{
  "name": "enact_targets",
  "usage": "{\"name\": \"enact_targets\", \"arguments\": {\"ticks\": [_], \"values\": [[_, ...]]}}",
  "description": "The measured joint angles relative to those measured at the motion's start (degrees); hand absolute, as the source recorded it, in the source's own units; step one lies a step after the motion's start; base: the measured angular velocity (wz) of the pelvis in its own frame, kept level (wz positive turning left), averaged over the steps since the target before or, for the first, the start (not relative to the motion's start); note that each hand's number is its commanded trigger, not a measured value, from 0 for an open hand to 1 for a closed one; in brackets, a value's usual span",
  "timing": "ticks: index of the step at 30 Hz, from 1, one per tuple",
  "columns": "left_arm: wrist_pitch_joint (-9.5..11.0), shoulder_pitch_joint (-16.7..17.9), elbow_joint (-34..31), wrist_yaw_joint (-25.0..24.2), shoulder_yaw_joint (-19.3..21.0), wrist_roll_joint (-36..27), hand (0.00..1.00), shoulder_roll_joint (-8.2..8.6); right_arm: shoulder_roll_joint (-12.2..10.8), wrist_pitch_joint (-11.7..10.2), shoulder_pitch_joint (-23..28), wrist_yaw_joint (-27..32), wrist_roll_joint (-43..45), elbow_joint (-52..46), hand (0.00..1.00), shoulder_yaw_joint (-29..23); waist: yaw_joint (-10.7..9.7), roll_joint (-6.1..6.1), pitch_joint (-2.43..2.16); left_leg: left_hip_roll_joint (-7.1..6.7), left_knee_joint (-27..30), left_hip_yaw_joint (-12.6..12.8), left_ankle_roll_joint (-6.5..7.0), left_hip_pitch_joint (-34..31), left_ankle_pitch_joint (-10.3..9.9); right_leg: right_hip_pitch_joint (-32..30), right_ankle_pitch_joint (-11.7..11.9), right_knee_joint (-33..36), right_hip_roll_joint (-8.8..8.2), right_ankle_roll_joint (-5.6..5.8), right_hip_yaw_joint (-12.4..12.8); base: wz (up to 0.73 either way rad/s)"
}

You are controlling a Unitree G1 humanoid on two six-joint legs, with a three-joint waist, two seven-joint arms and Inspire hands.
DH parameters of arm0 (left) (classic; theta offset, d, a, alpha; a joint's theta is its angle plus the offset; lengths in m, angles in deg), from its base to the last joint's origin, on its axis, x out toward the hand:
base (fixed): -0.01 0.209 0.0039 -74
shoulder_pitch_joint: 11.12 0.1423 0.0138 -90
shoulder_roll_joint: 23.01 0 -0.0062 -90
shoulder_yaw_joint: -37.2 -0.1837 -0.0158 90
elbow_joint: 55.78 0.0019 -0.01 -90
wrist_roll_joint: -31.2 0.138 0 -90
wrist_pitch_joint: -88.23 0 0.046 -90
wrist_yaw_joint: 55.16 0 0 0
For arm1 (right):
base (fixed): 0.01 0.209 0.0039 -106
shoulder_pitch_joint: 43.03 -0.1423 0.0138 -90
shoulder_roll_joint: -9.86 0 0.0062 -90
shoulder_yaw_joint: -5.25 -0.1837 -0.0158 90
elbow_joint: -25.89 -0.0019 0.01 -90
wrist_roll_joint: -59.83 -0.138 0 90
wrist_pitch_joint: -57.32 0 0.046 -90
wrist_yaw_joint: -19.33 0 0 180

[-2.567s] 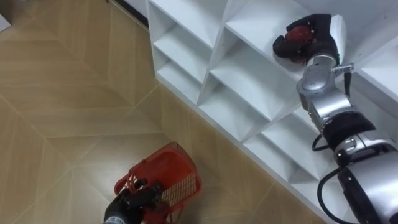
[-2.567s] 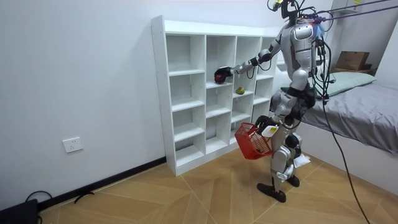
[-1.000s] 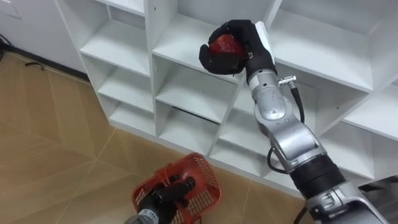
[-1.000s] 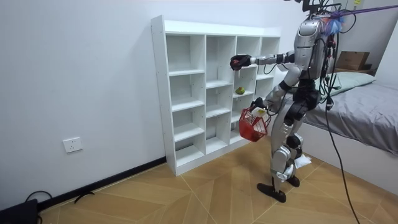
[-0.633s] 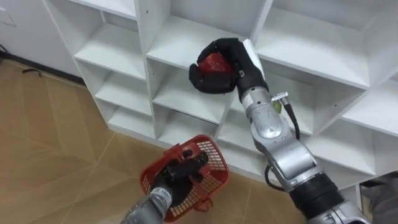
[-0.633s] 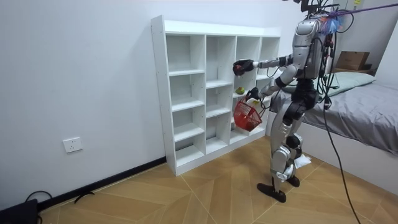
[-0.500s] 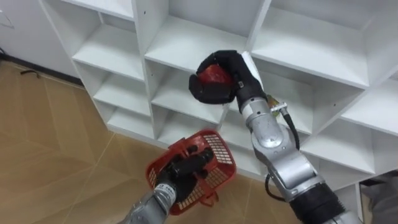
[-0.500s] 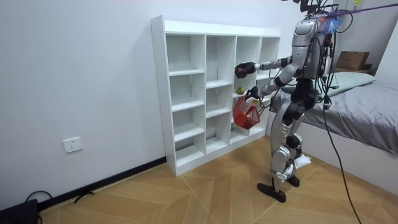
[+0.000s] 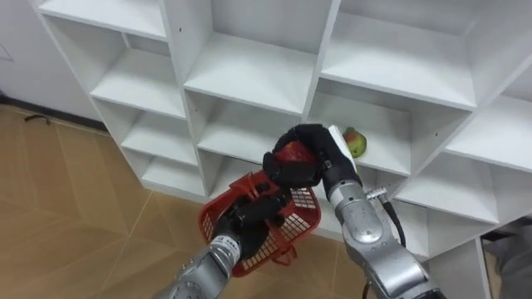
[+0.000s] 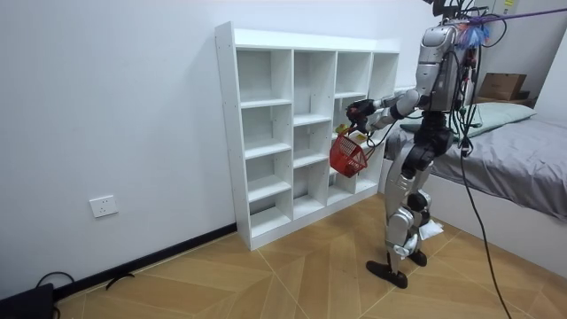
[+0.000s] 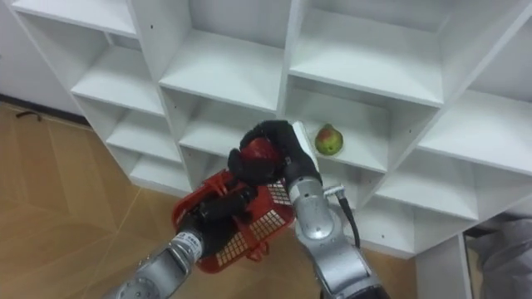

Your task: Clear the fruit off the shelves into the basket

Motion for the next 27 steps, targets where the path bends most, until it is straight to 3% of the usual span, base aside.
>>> {"name": "enact_targets", "arguments": {"ticks": [8,17,27], "values": [[-0.01,-0.09,-0.86,3.06,-0.03,-0.79,1.0,-0.15,0.43,-2.24,0.98,-0.07,-9.24,4.46,1.0,0.18,-0.73,0.26,-0.03,-0.04,-0.02,-0.01,0.08,0.46,-0.06,0.41,-0.08,-0.06,-0.14,0.11,-0.1,0.0],[-0.13,-0.04,-1.43,4.08,-0.99,-0.79,1.0,-1.22,0.33,-2.85,1.05,-2.06,-23.41,9.72,1.0,0.13,-2.14,0.36,-0.1,-0.02,0.02,0.13,0.09,0.38,-0.07,0.34,-0.08,-0.06,-0.02,0.1,0.19,0.0],[-2.36,0.04,-1.43,4.27,-1.3,-1.02,1.0,-1.68,0.37,-2.69,2.86,-4.1,-34.56,11.98,1.0,0.38,-1.65,0.55,-0.21,-0.02,0.08,0.04,0.12,0.88,-0.1,0.89,-0.08,-0.04,0.06,0.11,0.56,0.0]]}}
